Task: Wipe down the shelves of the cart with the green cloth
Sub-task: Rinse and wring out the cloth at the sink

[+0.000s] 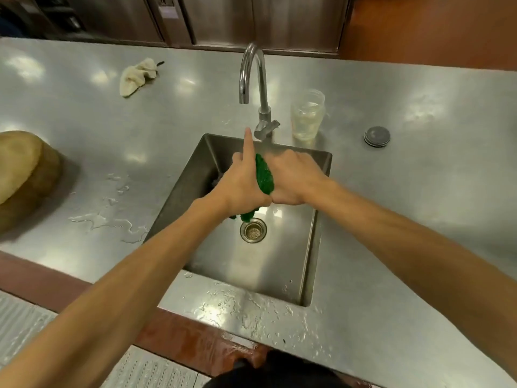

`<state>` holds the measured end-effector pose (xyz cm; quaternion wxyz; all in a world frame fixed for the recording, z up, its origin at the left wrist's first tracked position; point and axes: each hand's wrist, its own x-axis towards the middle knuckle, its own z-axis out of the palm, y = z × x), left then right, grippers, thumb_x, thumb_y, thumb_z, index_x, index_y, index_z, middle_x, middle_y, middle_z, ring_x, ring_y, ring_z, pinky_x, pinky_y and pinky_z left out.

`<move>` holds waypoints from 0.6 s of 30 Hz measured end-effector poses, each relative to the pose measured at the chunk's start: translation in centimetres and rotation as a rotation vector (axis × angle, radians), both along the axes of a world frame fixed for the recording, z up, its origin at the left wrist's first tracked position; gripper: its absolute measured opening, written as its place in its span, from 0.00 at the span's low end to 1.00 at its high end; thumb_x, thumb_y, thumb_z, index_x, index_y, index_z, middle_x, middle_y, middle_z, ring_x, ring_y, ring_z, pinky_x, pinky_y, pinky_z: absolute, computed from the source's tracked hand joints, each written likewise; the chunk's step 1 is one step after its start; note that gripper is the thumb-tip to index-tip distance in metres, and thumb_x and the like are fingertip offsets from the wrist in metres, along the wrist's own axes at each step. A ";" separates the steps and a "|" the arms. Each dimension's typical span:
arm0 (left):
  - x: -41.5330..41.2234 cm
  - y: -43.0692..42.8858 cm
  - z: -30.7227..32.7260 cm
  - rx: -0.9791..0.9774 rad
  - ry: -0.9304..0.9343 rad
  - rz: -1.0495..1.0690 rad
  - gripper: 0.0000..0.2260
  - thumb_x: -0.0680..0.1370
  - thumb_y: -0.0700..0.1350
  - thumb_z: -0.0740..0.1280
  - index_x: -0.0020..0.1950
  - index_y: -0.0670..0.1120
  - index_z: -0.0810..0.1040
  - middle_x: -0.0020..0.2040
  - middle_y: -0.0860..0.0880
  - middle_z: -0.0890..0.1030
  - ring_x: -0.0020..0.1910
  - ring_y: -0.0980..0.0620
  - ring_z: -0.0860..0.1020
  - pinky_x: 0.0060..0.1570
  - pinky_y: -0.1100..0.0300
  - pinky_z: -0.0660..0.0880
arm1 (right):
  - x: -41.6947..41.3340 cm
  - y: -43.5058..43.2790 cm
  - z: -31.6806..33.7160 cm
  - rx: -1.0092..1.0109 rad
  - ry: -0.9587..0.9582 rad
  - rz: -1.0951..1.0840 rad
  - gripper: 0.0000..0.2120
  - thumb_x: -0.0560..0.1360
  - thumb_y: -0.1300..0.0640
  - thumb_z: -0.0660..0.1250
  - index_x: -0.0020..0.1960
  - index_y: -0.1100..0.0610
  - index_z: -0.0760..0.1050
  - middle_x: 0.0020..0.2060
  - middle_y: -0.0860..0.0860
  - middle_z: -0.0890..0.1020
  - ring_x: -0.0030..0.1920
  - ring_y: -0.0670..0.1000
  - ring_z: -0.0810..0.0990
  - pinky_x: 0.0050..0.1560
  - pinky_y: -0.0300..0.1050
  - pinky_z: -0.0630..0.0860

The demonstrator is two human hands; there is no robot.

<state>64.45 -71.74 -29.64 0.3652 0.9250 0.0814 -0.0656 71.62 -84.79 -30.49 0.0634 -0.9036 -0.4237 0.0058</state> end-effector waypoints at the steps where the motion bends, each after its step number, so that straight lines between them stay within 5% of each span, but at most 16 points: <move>1: 0.2 0.2 -0.5 0.031 -0.015 -0.024 0.63 0.66 0.45 0.79 0.78 0.54 0.29 0.61 0.46 0.66 0.50 0.51 0.76 0.53 0.57 0.74 | 0.2 0.3 -0.3 0.005 0.027 -0.014 0.23 0.64 0.41 0.70 0.51 0.54 0.70 0.36 0.51 0.78 0.36 0.55 0.79 0.38 0.48 0.77; 5: 0.6 1.7 -2.2 -0.030 -0.037 0.020 0.58 0.66 0.48 0.80 0.80 0.52 0.39 0.67 0.46 0.64 0.62 0.49 0.72 0.58 0.59 0.69 | 1.2 1.4 -1.1 -0.015 -0.032 0.010 0.22 0.65 0.43 0.71 0.51 0.55 0.68 0.40 0.52 0.79 0.39 0.56 0.79 0.37 0.47 0.74; 8: -0.5 3.0 -3.2 -0.231 -0.047 0.275 0.59 0.63 0.49 0.80 0.81 0.53 0.41 0.75 0.42 0.58 0.71 0.45 0.65 0.68 0.54 0.66 | 1.3 2.6 -1.4 -0.021 -0.097 -0.021 0.22 0.67 0.46 0.72 0.53 0.57 0.69 0.44 0.55 0.79 0.41 0.58 0.80 0.36 0.47 0.69; 11: -2.4 3.7 -4.0 -0.732 0.085 0.717 0.49 0.62 0.59 0.77 0.79 0.56 0.57 0.75 0.45 0.65 0.69 0.40 0.69 0.61 0.42 0.73 | 1.3 3.6 -1.3 -0.026 -0.141 -0.156 0.20 0.70 0.52 0.71 0.55 0.60 0.69 0.47 0.57 0.79 0.43 0.59 0.81 0.36 0.48 0.66; 14: -2.5 3.1 -3.7 -1.375 0.296 0.750 0.32 0.64 0.69 0.72 0.63 0.54 0.79 0.66 0.45 0.75 0.66 0.34 0.71 0.60 0.35 0.72 | 0.5 4.8 -1.1 -0.042 -0.164 -0.211 0.18 0.70 0.55 0.69 0.56 0.62 0.70 0.49 0.58 0.79 0.45 0.59 0.81 0.36 0.47 0.65; 18: 0.2 2.0 -2.2 -1.576 0.134 0.876 0.28 0.69 0.65 0.73 0.59 0.45 0.83 0.57 0.42 0.84 0.55 0.43 0.83 0.56 0.45 0.79 | -2.1 6.9 -1.4 -0.020 -0.099 -0.173 0.20 0.67 0.54 0.71 0.54 0.61 0.71 0.46 0.56 0.79 0.44 0.58 0.81 0.37 0.46 0.63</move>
